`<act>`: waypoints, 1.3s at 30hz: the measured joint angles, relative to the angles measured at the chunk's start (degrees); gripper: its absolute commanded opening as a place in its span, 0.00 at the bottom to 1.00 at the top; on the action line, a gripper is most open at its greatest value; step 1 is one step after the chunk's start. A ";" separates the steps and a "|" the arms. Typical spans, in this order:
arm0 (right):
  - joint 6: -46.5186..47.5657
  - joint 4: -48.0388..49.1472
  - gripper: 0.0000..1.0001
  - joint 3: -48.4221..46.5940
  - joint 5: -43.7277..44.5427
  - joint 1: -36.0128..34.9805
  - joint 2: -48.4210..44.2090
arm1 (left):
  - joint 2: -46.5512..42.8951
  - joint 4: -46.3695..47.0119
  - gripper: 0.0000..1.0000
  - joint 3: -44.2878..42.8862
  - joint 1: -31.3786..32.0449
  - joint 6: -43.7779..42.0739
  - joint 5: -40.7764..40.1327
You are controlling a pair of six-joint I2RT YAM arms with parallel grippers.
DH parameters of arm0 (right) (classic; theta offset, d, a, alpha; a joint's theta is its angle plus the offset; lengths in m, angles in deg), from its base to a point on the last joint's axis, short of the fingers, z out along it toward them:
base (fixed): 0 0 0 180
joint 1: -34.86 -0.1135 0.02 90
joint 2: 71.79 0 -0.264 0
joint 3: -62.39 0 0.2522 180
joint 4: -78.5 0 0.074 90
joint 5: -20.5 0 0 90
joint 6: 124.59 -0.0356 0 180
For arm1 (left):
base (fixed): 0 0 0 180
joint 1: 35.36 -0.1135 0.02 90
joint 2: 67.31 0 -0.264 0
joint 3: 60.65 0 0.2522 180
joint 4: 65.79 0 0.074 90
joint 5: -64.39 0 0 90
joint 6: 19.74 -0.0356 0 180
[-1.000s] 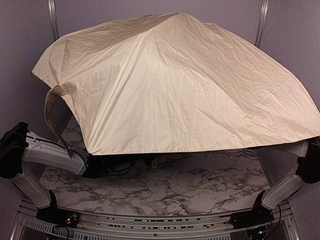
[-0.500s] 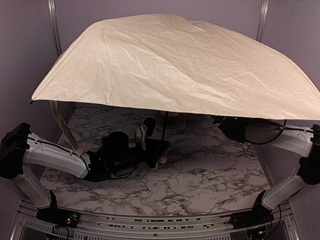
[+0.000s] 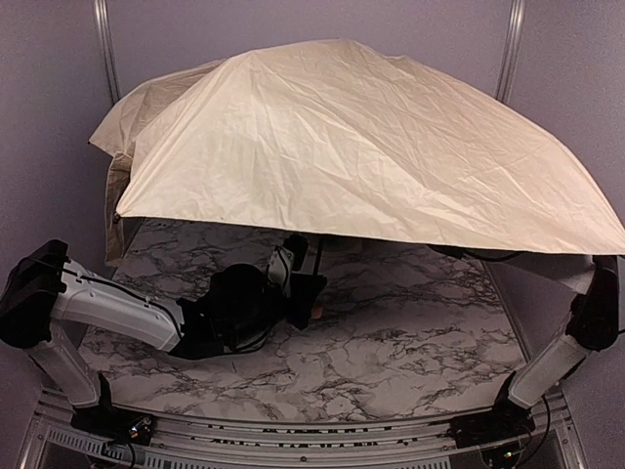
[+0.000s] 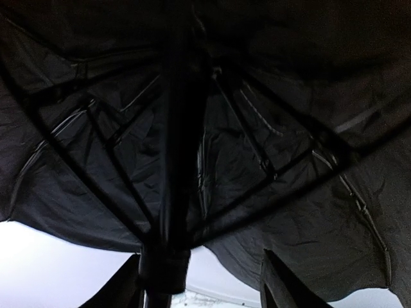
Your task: Put away the umbrella
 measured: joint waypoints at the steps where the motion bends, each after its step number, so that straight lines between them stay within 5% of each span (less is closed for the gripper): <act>1: 0.63 -0.04 0.46 -0.72 0.55 -0.44 0.55 | 0.20 -0.35 0.00 -0.24 0.07 -0.20 -0.44; 5: 2.56 -0.15 0.39 -3.02 2.91 -1.53 2.40 | 0.42 -1.05 0.00 -0.48 0.24 -0.94 -1.46; 17: 4.90 -0.11 0.60 -3.04 6.49 -1.81 2.54 | 0.42 -1.46 0.00 -0.48 0.35 -1.84 -1.84; 22: 4.90 -0.13 0.85 -3.04 7.76 -1.81 2.40 | 0.42 -1.79 0.00 -0.48 0.35 -1.86 -1.88; 39: 6.71 0.11 0.34 -2.19 8.92 -2.10 0.26 | 0.42 -2.10 0.00 -0.48 0.35 -2.05 -1.97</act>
